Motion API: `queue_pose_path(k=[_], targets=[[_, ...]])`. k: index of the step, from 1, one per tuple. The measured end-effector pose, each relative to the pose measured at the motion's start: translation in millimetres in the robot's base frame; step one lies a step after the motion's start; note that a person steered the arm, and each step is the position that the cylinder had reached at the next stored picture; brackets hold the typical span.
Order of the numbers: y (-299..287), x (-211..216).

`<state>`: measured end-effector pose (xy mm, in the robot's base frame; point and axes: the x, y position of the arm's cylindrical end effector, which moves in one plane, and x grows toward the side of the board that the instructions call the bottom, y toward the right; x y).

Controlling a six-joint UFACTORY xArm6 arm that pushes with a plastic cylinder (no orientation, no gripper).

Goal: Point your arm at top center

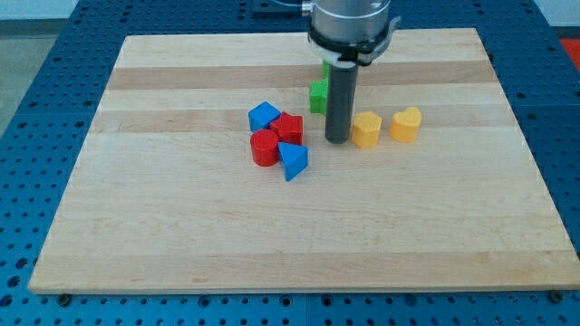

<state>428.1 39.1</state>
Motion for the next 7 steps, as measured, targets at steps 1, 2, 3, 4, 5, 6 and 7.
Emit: queue_pose_path(k=[1,2,3,4,5,6,7], targets=[[-29,10],[-68,9],[-103,7],[-122,6],[-121,5],[-120,-14],[-121,-33]])
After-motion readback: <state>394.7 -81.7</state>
